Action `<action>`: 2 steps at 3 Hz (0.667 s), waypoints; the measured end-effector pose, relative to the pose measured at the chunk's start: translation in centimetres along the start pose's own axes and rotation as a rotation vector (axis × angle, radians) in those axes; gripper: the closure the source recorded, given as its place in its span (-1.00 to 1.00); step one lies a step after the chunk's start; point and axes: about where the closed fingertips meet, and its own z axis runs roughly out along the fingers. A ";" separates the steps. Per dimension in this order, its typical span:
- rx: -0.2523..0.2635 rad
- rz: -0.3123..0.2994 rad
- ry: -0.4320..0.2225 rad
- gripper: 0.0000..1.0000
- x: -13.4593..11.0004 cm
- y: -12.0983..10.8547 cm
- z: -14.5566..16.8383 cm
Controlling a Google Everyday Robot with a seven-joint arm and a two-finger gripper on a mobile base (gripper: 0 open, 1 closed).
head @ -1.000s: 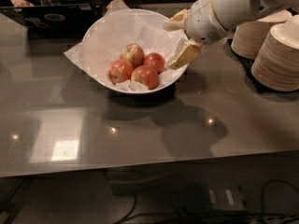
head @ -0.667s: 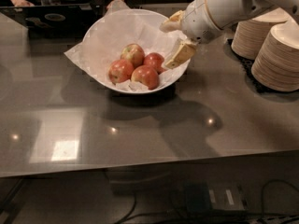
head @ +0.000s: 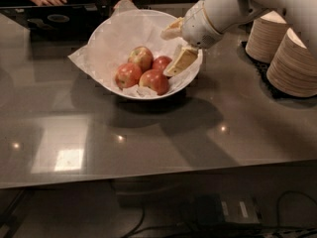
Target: Pick apple from white bowl
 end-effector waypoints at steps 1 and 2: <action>-0.023 0.007 0.009 -0.38 0.5 0.1 1.3; -0.041 0.006 0.020 -0.38 0.7 0.2 2.6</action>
Offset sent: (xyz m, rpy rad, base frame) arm 0.0118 0.0132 -0.0335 -0.0456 0.0437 0.0122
